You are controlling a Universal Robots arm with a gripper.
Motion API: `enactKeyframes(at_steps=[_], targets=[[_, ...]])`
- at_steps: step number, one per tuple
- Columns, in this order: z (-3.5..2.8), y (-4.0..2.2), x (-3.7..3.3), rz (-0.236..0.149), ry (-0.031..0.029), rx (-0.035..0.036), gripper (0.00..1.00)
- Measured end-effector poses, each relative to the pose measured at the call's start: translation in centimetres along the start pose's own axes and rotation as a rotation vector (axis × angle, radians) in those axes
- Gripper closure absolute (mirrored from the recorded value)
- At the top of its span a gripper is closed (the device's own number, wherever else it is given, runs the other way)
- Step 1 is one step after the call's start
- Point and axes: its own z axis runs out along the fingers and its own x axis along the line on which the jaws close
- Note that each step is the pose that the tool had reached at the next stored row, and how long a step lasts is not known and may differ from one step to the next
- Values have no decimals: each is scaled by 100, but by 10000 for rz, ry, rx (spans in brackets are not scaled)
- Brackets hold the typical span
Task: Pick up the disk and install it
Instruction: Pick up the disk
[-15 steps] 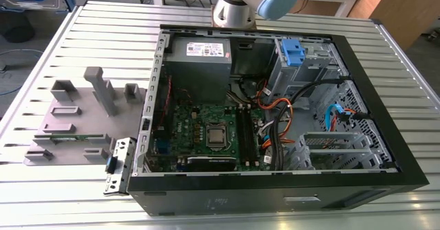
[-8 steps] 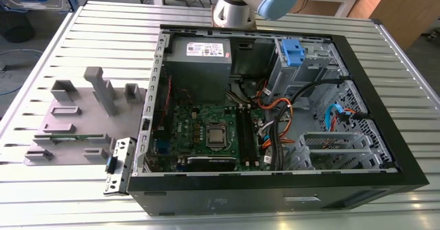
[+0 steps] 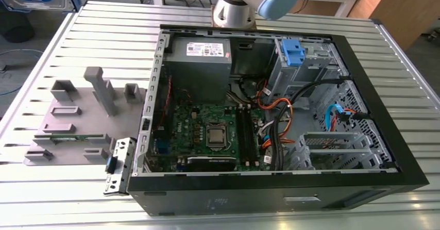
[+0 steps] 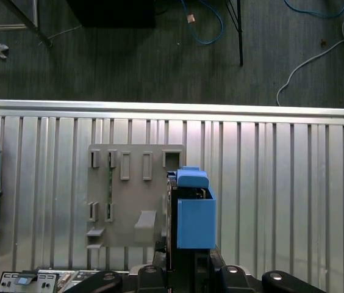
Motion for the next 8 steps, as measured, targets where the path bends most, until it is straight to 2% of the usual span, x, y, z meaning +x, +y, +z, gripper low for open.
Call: enactKeyframes(at_steps=[8], targets=[[-2,-59,-2,0,0,0,65]])
